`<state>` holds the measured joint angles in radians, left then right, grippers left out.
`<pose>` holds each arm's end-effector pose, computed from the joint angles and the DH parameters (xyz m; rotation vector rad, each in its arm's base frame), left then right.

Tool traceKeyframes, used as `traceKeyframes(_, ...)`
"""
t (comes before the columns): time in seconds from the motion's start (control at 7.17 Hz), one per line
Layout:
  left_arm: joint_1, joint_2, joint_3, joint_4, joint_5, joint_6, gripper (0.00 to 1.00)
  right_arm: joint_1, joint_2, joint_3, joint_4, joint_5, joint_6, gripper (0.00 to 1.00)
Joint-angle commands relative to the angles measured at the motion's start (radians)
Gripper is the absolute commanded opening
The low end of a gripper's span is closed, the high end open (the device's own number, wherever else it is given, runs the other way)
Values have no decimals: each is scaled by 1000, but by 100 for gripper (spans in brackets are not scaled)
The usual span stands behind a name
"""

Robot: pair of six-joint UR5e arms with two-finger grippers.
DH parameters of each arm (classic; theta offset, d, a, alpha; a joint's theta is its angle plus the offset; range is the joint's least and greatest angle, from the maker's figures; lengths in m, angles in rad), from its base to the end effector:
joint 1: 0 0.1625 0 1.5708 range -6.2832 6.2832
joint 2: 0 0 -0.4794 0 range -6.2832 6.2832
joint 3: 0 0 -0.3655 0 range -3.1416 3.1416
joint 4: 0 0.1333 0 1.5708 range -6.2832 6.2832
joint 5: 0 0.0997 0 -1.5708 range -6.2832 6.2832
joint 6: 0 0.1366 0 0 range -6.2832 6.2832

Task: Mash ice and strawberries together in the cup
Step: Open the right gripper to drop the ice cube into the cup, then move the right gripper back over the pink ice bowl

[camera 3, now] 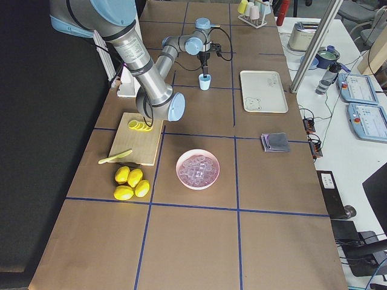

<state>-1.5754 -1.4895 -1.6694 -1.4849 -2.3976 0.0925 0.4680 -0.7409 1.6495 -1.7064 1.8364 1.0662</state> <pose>-0.0347 -0.4195 0.7331 -0.0245 0.8287 0.0545 -0.6181 -0.4216 0.2226 0.1362 -0.7974 -0.1372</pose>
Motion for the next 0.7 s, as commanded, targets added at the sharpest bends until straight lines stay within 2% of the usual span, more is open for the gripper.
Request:
traceKeyframes(0.0,0,0,-6,-2,-2,-17,100,49,-41,57,-13,1,-3,99)
traceKeyframes(0.14,0,-2,-6,0,-2,-17,100,91,-122,160,-53,10,-17,99)
traceKeyframes(0.28,0,-2,-7,0,-2,-17,100,130,-240,300,-74,21,-35,99)
traceKeyframes(0.56,0,-2,-12,0,-2,-17,100,188,-418,470,-73,26,-199,99)
